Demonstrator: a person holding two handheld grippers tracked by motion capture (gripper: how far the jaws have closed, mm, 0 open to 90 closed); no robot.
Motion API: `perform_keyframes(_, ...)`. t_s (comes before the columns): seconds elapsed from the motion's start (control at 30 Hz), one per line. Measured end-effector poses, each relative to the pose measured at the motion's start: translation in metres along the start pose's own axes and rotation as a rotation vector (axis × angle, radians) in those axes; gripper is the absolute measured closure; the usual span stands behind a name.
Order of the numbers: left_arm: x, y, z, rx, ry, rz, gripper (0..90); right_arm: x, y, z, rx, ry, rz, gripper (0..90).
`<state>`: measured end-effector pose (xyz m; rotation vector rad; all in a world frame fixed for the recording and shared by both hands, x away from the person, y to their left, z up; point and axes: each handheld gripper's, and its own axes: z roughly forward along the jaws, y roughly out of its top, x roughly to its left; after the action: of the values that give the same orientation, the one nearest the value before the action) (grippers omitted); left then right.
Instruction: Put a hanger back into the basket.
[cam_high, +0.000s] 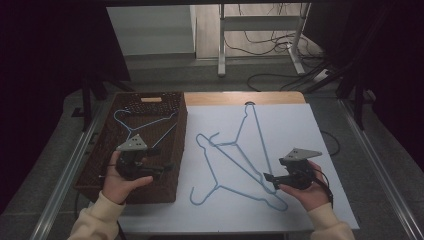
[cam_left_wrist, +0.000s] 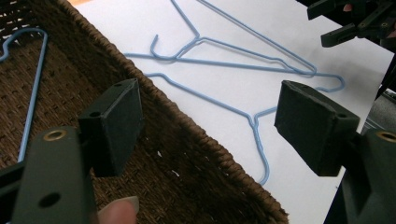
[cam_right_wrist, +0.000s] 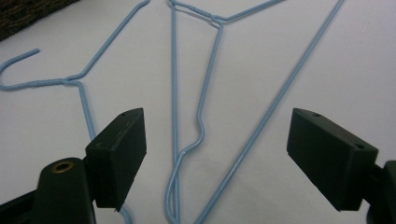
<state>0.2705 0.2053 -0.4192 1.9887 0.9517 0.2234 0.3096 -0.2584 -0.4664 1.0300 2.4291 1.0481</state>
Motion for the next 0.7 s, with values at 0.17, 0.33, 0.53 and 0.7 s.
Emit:
perform_keyframes(0.17,0.002,-0.001,0.001,0.005,0.000,-0.003,23.1,-0.001,0.002,0.003,0.019,-0.002,0.013,18.4)
perform_keyframes(0.33,0.002,-0.002,0.000,0.004,0.002,-0.004,23.1,0.001,0.007,0.010,0.046,0.013,0.017,17.5)
perform_keyframes(0.53,0.000,-0.002,-0.002,0.004,0.002,-0.003,23.1,0.008,0.015,0.021,0.087,0.008,-0.018,19.6)
perform_keyframes(0.7,-0.001,-0.002,0.000,0.010,-0.002,0.002,23.2,0.008,0.021,0.031,0.109,-0.008,-0.007,23.2)
